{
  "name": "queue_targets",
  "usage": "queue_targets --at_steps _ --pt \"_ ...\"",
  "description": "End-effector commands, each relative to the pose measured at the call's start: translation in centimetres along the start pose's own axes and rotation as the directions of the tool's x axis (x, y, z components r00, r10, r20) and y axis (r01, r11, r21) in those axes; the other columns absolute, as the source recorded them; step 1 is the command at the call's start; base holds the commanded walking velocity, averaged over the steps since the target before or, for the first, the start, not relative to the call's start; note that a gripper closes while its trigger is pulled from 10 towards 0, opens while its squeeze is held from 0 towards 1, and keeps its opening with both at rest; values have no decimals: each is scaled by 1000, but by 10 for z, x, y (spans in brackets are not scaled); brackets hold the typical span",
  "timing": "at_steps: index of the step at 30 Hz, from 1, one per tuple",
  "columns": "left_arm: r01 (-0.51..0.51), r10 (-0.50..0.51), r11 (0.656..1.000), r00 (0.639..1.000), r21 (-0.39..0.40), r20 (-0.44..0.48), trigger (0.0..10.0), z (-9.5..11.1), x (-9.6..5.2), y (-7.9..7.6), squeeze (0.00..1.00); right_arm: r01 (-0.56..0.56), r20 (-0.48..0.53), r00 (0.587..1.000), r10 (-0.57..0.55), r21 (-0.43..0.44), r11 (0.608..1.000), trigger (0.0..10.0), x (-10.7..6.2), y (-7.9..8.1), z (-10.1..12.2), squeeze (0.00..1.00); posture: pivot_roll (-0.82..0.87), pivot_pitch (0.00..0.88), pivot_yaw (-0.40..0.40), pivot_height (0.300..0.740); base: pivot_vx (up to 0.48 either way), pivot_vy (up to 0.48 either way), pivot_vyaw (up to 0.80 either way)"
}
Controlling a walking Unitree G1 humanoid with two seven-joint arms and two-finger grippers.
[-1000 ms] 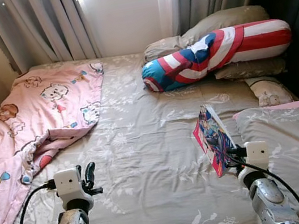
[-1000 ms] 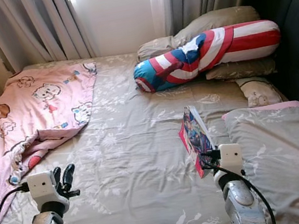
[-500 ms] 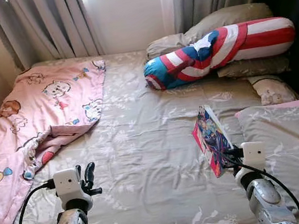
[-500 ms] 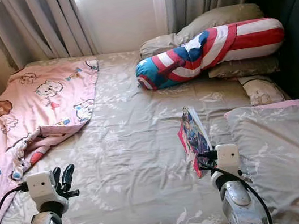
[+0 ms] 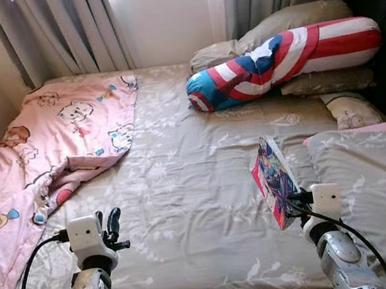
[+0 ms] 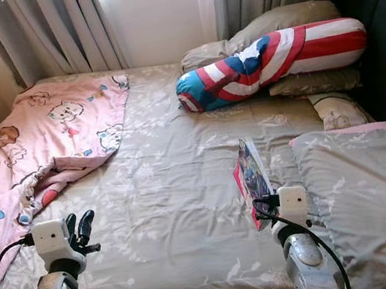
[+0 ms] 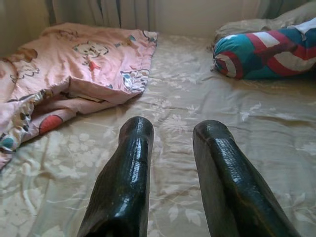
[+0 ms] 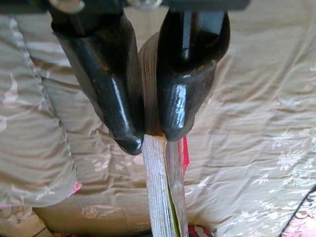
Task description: Clean up the room
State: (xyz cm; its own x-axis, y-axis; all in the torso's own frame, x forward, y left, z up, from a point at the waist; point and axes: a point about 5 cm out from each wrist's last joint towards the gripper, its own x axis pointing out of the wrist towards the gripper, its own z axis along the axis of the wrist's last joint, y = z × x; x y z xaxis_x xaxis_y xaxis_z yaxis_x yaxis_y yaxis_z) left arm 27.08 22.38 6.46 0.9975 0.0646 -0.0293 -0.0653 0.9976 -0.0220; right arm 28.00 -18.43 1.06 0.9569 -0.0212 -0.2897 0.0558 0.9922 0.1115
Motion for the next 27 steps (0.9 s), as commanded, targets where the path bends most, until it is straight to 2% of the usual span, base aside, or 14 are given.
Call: queue_targets --at_steps 1,4,6,27 --pt "-6 6 1000 1000 9 -13 10000 0 -2 4 0 -8 35 999 9 -13 1000 10000 6 4 12 0 71 0 -20 676 0 0 0" --pt "-7 7 1000 1000 7 -14 10000 0 -1 4 0 -11 37 999 12 -11 1000 10000 7 5 12 0 69 0 -20 656 0 0 0" --pt "-5 5 1000 1000 6 -14 10000 0 -1 3 0 -12 73 997 12 1 1000 10000 7 5 16 0 68 0 -20 646 0 0 0" --pt "0 0 1000 1000 0 -23 10000 0 0 2 0 -40 56 998 39 9 999 10000 8 7 14 0 68 0 -18 646 0 0 0"
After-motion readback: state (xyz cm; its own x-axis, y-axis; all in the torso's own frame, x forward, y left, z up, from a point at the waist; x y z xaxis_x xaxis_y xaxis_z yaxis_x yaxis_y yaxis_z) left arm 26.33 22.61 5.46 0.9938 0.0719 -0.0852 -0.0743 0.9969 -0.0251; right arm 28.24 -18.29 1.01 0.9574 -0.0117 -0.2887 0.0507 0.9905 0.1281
